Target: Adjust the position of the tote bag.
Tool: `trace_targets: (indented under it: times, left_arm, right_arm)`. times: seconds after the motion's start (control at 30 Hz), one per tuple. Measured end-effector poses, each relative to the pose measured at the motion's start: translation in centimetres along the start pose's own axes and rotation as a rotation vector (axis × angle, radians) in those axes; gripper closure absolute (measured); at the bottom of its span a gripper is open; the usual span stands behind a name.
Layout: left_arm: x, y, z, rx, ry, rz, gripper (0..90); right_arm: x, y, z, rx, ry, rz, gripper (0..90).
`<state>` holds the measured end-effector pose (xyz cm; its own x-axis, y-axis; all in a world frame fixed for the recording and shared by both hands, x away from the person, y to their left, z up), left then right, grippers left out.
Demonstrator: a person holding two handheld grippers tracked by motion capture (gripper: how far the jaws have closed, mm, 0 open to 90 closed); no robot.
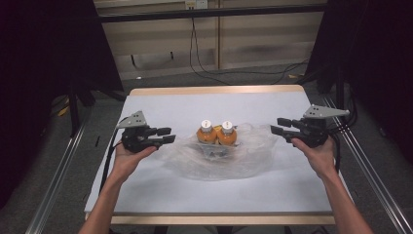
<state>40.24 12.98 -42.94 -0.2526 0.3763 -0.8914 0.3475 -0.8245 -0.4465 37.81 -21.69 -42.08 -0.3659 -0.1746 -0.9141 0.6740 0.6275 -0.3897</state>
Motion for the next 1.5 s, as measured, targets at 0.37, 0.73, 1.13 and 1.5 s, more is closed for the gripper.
trace_targets:
  times: [0.37,0.73,1.13,1.5]
  left_arm:
    - [0.1,6.0,-0.4,0.040,-0.009,-0.076,68.4]
    - [3.3,6.8,1.6,0.107,0.077,-0.224,83.6]
    - [6.3,9.3,1.5,0.065,0.118,-0.384,78.0]
    - [8.6,9.6,1.4,0.034,0.161,-0.507,72.1]
  right_arm:
    - [-0.3,5.4,-3.4,-0.133,-0.052,-0.088,69.6]
    - [3.3,9.3,-5.2,-0.182,-0.086,-0.249,87.9]
    - [6.9,12.0,-5.1,-0.167,-0.112,-0.393,88.5]
    - [9.5,12.5,-4.1,-0.121,-0.160,-0.517,88.9]
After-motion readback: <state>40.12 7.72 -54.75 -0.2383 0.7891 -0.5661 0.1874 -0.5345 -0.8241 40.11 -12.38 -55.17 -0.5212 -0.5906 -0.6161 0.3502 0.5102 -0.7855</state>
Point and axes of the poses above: each handheld gripper's, and its own axes: y roughly forward along the jaws, x roughly out of its underside, z roughly to its right, the point moved 10 cm from there along y, roughly forward along the jaws, and after that the axes turned 1 degree about y, right-handed, at the moved point
